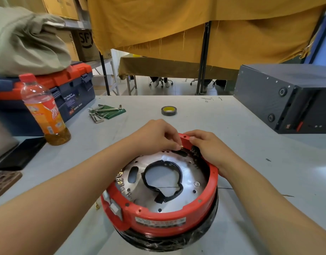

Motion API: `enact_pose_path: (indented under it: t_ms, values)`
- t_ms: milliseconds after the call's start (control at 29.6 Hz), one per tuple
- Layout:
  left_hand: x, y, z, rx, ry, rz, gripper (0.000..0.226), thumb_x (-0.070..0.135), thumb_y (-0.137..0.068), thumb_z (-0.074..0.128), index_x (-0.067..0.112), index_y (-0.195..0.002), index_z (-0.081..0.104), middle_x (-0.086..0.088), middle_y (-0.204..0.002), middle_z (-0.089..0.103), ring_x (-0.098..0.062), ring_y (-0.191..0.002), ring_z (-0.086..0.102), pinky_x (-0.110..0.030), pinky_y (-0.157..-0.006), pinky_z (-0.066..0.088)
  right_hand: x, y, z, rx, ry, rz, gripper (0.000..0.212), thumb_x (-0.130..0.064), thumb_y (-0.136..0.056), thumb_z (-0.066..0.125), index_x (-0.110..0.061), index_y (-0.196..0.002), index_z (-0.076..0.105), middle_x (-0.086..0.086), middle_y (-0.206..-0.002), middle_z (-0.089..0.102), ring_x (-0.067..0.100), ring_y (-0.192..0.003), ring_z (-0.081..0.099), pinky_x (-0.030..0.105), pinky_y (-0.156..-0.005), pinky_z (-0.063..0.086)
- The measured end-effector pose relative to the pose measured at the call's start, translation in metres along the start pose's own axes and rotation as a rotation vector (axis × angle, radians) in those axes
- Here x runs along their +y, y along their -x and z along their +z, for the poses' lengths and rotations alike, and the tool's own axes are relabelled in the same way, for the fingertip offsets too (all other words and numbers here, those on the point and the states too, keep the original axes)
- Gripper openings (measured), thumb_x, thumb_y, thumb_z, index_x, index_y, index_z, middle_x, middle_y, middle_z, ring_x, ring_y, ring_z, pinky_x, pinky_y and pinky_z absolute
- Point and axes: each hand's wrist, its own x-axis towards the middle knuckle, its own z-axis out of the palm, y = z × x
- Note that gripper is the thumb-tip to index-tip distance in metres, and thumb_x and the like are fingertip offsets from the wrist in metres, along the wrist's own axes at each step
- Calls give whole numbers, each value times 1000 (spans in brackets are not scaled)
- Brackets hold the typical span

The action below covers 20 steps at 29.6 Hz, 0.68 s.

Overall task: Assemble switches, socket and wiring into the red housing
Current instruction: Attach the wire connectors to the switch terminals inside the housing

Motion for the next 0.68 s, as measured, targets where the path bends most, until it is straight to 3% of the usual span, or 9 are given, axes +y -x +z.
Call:
enact_pose_path:
  t_ms: [236, 473, 675]
  values:
    - [1, -6, 16, -40, 54, 11, 8, 14, -78, 71, 21, -75, 70, 11, -57, 64, 6, -48, 52, -3, -49, 33, 3, 6, -6, -28, -92, 6, 26, -13, -96, 45, -18, -107, 68, 4, -101, 71, 20, -99, 65, 36, -94, 49]
    - [-4, -4, 29, -40, 151, -7, 12, 8, -81, 63, 18, -77, 69, 6, -68, 73, 2, -64, 64, -10, -65, 46, 13, 4, -10, -60, -245, 23, 22, -12, -92, 51, -15, -99, 72, 7, -93, 74, 24, -92, 69, 37, -90, 52]
    - [-2, -4, 33, -29, 151, 4, 13, 11, -85, 63, 20, -76, 65, 6, -68, 73, 1, -66, 65, -9, -67, 46, 15, 2, -9, -44, -252, 15, 22, -13, -91, 52, -17, -96, 73, 5, -90, 74, 22, -89, 70, 40, -92, 52]
